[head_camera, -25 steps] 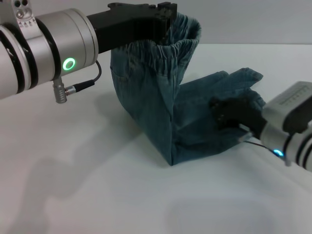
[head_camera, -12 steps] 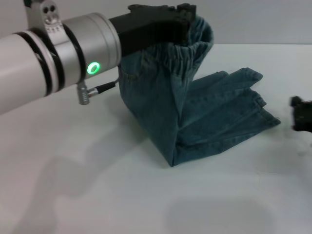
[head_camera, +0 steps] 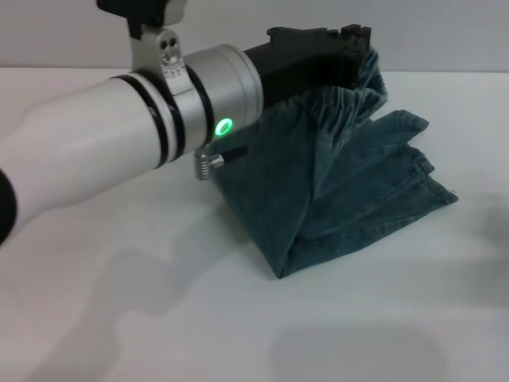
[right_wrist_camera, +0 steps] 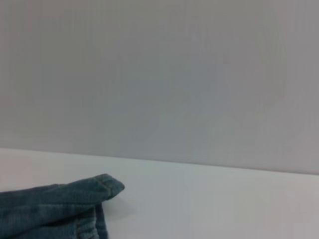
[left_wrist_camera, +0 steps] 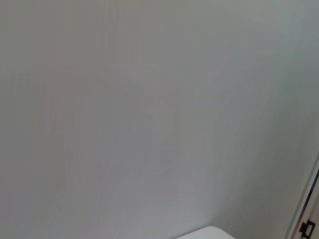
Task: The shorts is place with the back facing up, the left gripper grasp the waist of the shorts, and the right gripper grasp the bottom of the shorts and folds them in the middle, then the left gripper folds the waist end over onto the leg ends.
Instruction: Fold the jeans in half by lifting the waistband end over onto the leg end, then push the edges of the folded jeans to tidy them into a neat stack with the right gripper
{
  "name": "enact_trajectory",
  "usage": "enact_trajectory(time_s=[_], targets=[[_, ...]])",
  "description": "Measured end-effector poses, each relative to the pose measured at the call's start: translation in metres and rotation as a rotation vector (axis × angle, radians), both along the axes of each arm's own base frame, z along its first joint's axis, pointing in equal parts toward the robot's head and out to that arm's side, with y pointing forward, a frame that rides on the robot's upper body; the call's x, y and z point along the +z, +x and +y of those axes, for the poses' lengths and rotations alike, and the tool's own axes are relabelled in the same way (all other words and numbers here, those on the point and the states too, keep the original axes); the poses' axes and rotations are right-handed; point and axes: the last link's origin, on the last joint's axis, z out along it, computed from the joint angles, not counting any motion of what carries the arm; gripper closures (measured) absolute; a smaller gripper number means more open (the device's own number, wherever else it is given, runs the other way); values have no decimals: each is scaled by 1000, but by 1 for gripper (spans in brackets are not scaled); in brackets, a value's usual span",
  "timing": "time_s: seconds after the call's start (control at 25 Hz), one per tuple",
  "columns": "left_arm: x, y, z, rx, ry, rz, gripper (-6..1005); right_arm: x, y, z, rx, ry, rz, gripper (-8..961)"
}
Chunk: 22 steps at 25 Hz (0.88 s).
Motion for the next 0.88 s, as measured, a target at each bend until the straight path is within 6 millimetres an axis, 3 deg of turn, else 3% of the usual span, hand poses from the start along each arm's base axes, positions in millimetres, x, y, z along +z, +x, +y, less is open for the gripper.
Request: enact_trajectory(time_s=[0.24, 0.4, 0.48, 0.56, 0.72, 0.88], targets=[[-15, 5, 1, -6, 16, -46, 950, 0, -1, 3, 3, -1, -1, 884], [-43, 7, -7, -54, 69, -64, 947, 1, -2, 4, 7, -1, -2, 883], [-43, 7, -7, -54, 69, -64, 945, 2, -2, 4, 9, 1, -4, 882], [-65, 11, -8, -84, 26, -28, 942, 2, -3, 5, 13, 1, -3, 881], [-72, 14, -7, -95, 10, -22, 938, 2, -4, 5, 16, -3, 1, 880], [-72, 16, -5, -100, 20, -26, 799, -2, -6, 4, 23, -25, 5, 879]])
